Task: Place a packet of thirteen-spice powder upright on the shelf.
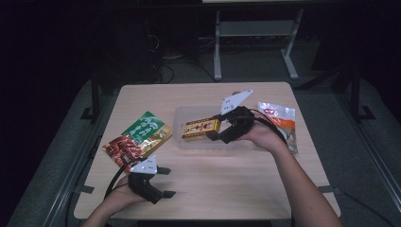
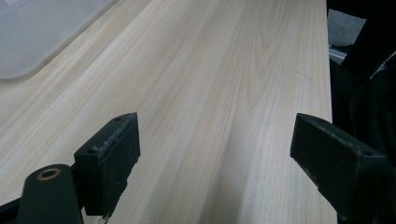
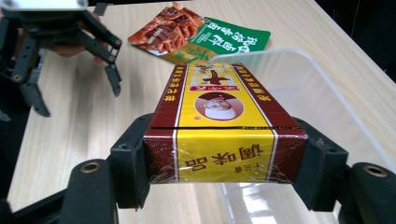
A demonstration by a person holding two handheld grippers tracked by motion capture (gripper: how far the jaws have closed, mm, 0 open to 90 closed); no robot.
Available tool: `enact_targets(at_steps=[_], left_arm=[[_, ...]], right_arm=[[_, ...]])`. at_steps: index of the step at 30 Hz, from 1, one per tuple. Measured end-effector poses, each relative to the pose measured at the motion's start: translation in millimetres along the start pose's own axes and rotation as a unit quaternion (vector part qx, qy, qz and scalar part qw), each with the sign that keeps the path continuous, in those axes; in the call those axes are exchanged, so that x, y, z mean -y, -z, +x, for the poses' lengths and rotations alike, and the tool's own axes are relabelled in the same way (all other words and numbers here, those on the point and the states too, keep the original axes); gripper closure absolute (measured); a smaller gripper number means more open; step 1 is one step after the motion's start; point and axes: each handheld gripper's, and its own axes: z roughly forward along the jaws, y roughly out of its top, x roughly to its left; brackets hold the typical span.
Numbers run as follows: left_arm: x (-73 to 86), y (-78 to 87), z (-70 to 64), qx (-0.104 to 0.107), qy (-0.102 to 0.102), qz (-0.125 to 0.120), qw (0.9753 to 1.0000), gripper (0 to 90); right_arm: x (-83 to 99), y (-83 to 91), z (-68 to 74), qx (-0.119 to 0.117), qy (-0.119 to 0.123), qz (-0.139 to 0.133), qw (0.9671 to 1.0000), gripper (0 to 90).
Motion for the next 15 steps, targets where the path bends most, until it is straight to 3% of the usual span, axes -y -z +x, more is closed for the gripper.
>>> enact_targets(at_steps=[4, 8, 10, 15], left_arm=[[0.0, -0.1, -0.4, 0.002, -0.001, -0.001, 1.0000, 15.5], [0.3, -0.7, -1.9, 0.005, 0.004, -0.003, 1.0000, 15.5], [0.5, -1.3, -3.0, 0.007, 0.004, -0.005, 1.0000, 15.5], [0.4, -1.4, -3.3, 0.008, 0.004, -0.005, 0.9999, 15.5]], right_arm=[[-5.7, -1.8, -8.4, 0.006, 0.014, 0.004, 0.9999, 31.6], [-12.1, -4.8, -16.9, 0.009, 0.012, 0.005, 0.9999, 31.6], [-15.1, -6.4, -18.4, 0.012, 0.000, 0.005, 0.9999, 31.6], [-21.0, -15.2, -28.4, 0.017, 0.011, 0.011, 0.9997, 31.6]])
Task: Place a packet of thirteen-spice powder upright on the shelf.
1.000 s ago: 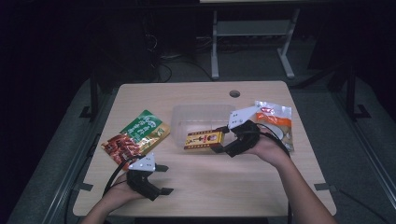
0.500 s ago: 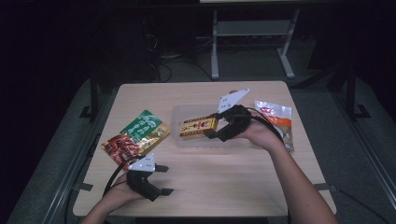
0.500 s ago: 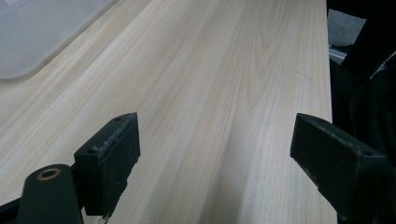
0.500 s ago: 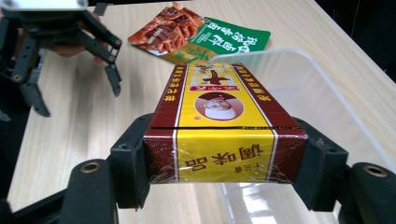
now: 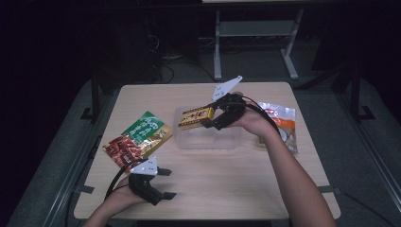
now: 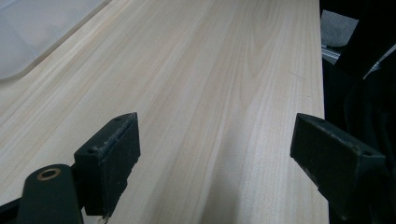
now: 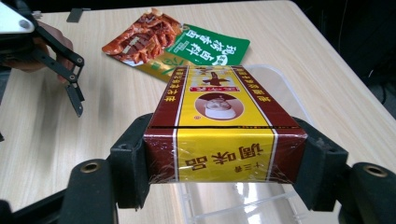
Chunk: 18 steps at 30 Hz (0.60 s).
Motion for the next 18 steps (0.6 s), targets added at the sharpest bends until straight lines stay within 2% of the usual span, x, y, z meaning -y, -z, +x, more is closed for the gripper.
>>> enact_targets(at_steps=[2, 3, 5, 6, 11, 13, 14, 15, 18], left_arm=[[0.1, -0.3, 0.0, 0.000, 0.000, 0.001, 1.0000, 15.5], [0.1, -0.4, -0.2, 0.000, 0.001, 0.000, 1.0000, 15.5], [0.3, -0.3, -0.7, 0.002, 0.001, -0.001, 1.0000, 15.5], [0.4, -0.3, -1.0, 0.002, 0.000, 0.000, 1.0000, 15.5], [0.6, -0.7, -1.7, 0.004, 0.001, -0.001, 1.0000, 15.5], [0.9, -0.1, -1.5, 0.004, 0.001, -0.002, 1.0000, 15.5], [1.0, 0.0, -1.4, 0.004, 0.002, -0.003, 1.0000, 15.5], [1.0, 0.4, -1.2, 0.004, 0.002, -0.001, 1.0000, 15.5], [1.1, 0.5, -1.1, 0.004, 0.003, -0.001, 1.0000, 15.5]], right_arm=[[-1.1, -2.0, -1.4, 0.001, 0.000, 0.000, 1.0000, 31.6], [-2.8, -3.2, -1.6, 0.002, -0.011, 0.005, 0.9999, 31.6], [-4.3, -6.9, -6.1, 0.008, 0.005, 0.004, 0.9999, 31.6], [-5.7, -8.0, -5.3, 0.006, -0.009, 0.005, 0.9999, 31.6], [-9.0, -18.0, -12.5, 0.012, -0.003, 0.017, 0.9998, 31.5], [-9.3, -23.4, -16.5, 0.008, 0.010, 0.020, 0.9997, 31.5], [-10.1, -25.8, -17.0, 0.007, 0.006, 0.024, 0.9997, 31.4], [-10.8, -30.5, -19.2, 0.010, 0.012, 0.030, 0.9994, 31.4], [-11.0, -33.6, -19.9, 0.008, 0.004, 0.030, 0.9995, 31.4]])
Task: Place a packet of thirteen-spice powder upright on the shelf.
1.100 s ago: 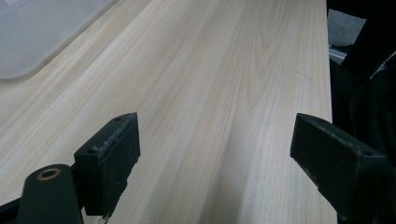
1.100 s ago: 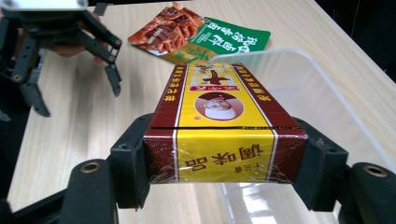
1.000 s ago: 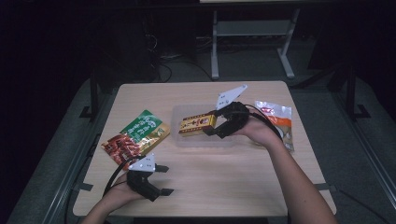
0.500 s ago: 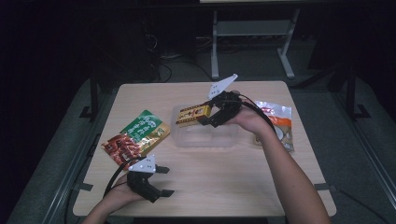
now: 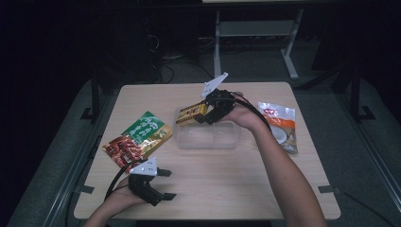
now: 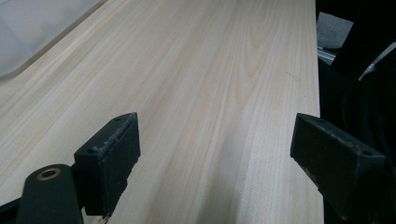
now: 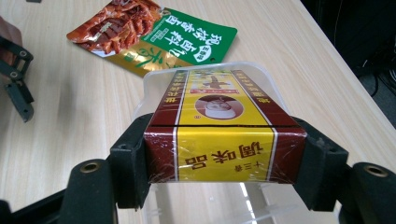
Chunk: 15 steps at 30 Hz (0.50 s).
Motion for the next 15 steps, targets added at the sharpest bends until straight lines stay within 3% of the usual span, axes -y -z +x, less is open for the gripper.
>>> enact_targets(at_steps=[15], left_arm=[[0.4, -1.1, -0.6, 0.002, 0.004, -0.004, 1.0000, 15.5]], right_arm=[[0.0, -19.3, -1.6, -0.011, 0.008, 0.012, 0.9998, 31.3]])
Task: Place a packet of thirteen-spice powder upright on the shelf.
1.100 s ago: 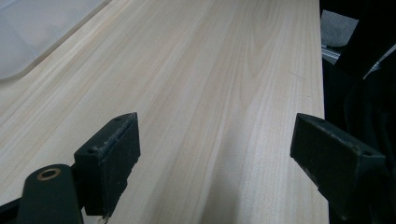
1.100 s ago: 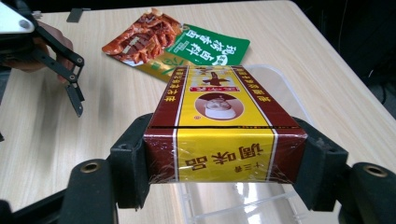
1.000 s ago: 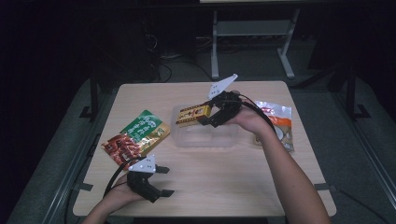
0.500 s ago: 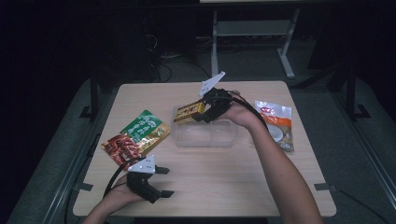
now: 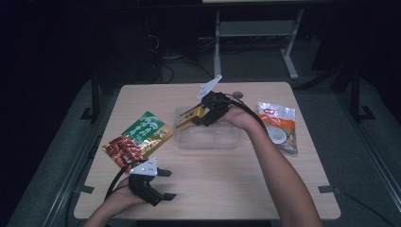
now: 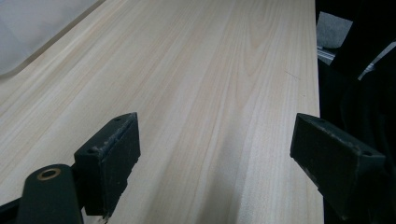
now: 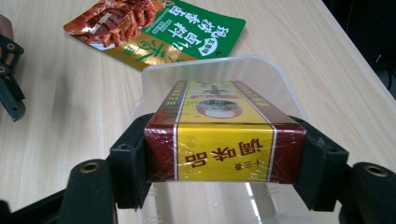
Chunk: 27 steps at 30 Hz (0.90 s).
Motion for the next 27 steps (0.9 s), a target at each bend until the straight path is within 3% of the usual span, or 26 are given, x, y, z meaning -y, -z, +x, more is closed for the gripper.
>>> enact_targets(at_steps=[10, 23, 27], left_arm=[[0.4, 2.2, 1.4, -0.001, -0.001, -0.001, 1.0000, 15.5], [0.8, 3.0, 1.7, 0.000, -0.003, 0.001, 1.0000, 15.6], [0.8, 3.3, 1.7, 0.000, -0.005, 0.001, 1.0000, 15.6]], right_arm=[[-5.6, -5.6, 2.0, -0.001, 0.004, -0.005, 1.0000, 31.2], [-17.8, -13.3, -0.2, -0.007, -0.012, -0.030, 0.9995, 31.1], [-24.1, -15.3, -1.9, -0.007, -0.001, -0.029, 0.9996, 31.1]])
